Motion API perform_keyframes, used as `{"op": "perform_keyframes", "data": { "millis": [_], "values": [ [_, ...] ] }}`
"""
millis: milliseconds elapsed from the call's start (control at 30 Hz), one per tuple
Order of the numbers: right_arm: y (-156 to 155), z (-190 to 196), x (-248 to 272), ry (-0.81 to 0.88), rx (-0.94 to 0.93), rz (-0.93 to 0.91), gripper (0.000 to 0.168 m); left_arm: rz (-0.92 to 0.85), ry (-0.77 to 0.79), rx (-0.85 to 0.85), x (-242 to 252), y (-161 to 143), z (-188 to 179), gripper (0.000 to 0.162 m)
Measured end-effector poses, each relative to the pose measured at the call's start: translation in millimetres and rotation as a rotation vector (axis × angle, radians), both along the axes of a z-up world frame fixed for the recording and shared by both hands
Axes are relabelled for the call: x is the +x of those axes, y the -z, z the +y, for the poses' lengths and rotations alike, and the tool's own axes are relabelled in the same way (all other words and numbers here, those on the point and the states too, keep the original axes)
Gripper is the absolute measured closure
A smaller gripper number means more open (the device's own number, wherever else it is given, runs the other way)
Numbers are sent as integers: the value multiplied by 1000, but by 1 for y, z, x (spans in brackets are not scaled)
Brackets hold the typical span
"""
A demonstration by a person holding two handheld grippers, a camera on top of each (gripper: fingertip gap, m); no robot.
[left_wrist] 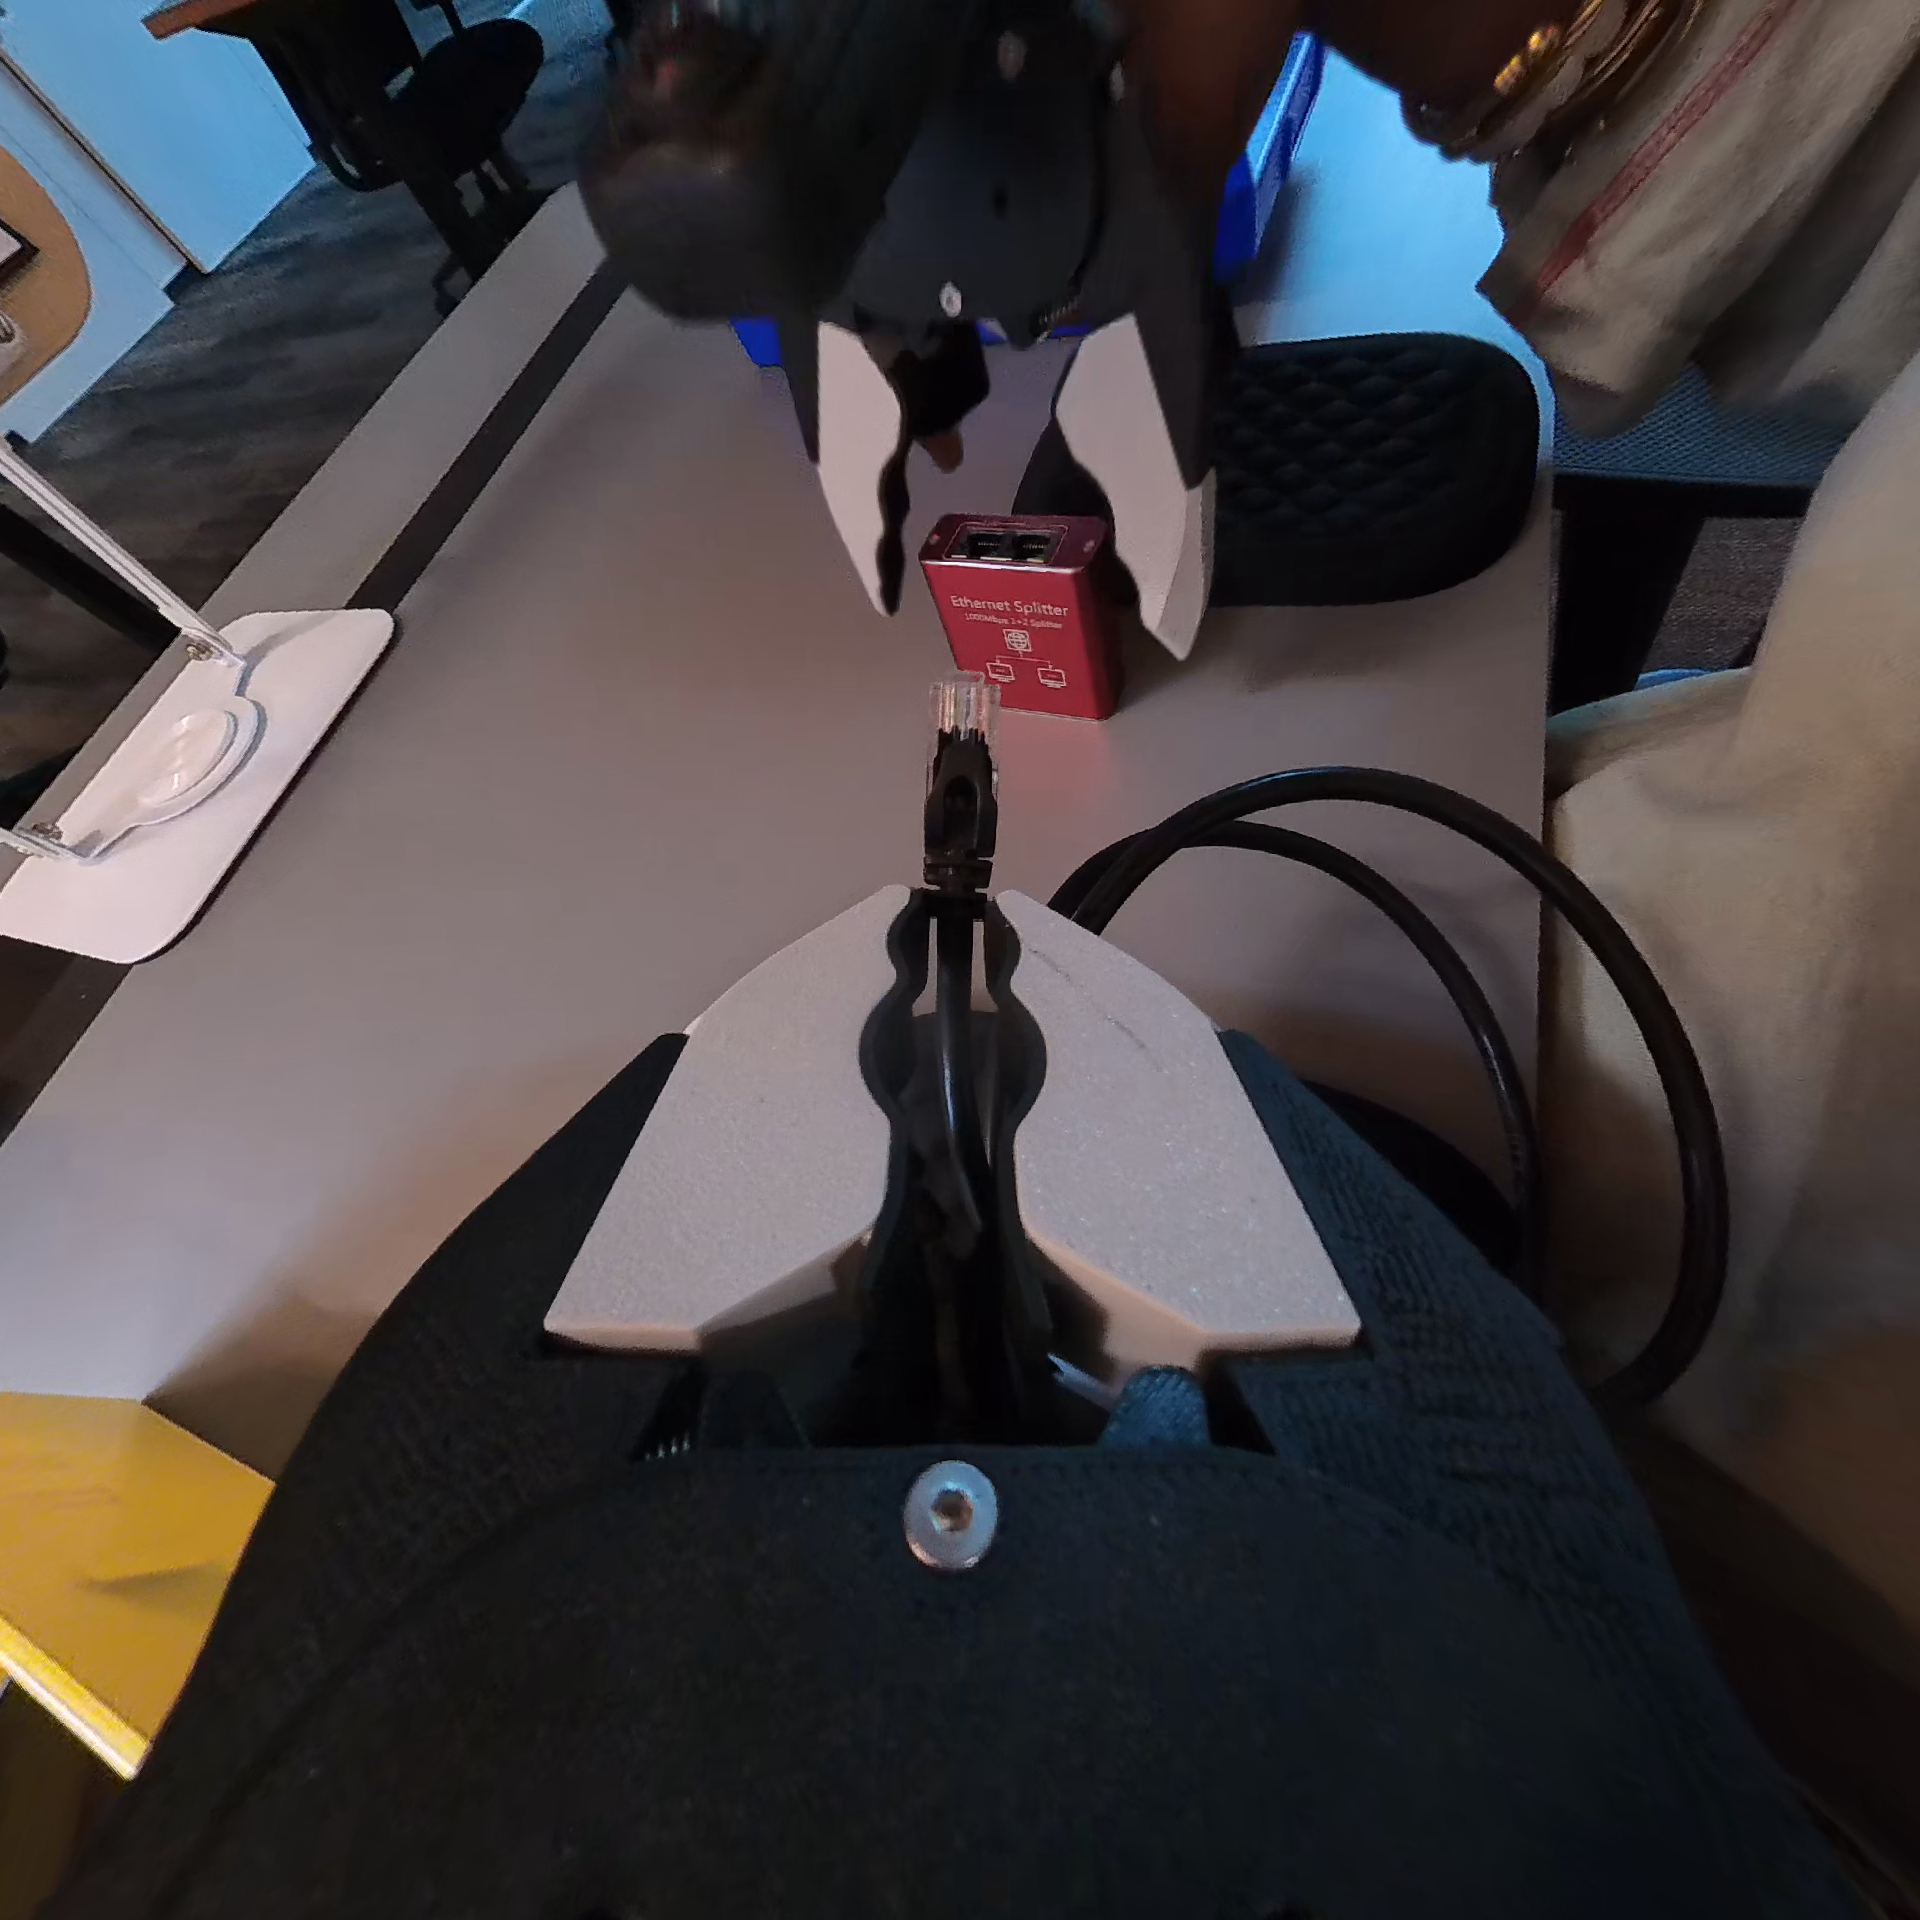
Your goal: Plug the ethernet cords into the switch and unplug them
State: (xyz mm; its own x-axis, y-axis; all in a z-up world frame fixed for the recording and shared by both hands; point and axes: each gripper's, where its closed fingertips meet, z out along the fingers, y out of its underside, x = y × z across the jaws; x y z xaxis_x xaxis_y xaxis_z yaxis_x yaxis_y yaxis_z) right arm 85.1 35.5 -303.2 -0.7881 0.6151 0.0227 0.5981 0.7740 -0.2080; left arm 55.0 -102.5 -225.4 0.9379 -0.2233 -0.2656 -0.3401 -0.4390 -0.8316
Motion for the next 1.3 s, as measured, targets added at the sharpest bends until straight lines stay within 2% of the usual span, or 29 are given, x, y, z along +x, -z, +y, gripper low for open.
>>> {"op": "perform_keyframes", "data": {
  "millis": [67,400,667,867,933,1000,1167,1233,1300],
  "values": [
    [8,1,3,8,-3,-55,73,0,-1,2,0,0,-1,153],
    [26,3,6,23,0,-153,71,-4,-9,1,-3,0,-2,152],
    [26,1,4,44,-13,-155,72,-8,-5,1,-1,2,0,153],
    [21,-4,-2,-14,-157,26,75,-26,-6,-29,-1,6,1,152],
    [10,-7,-5,11,-285,122,75,-34,-14,-56,-3,10,1,152],
    [-13,-16,-8,24,-472,257,76,-53,-20,-79,-4,13,1,152],
    [-111,-49,10,-75,-1119,606,76,-100,15,-134,-1,16,8,153],
    [-137,-55,25,-127,-1352,653,76,-124,48,-162,5,12,12,152],
    [-146,-56,33,-154,-1469,681,76,-152,73,-192,9,8,17,152]
  ]
}}
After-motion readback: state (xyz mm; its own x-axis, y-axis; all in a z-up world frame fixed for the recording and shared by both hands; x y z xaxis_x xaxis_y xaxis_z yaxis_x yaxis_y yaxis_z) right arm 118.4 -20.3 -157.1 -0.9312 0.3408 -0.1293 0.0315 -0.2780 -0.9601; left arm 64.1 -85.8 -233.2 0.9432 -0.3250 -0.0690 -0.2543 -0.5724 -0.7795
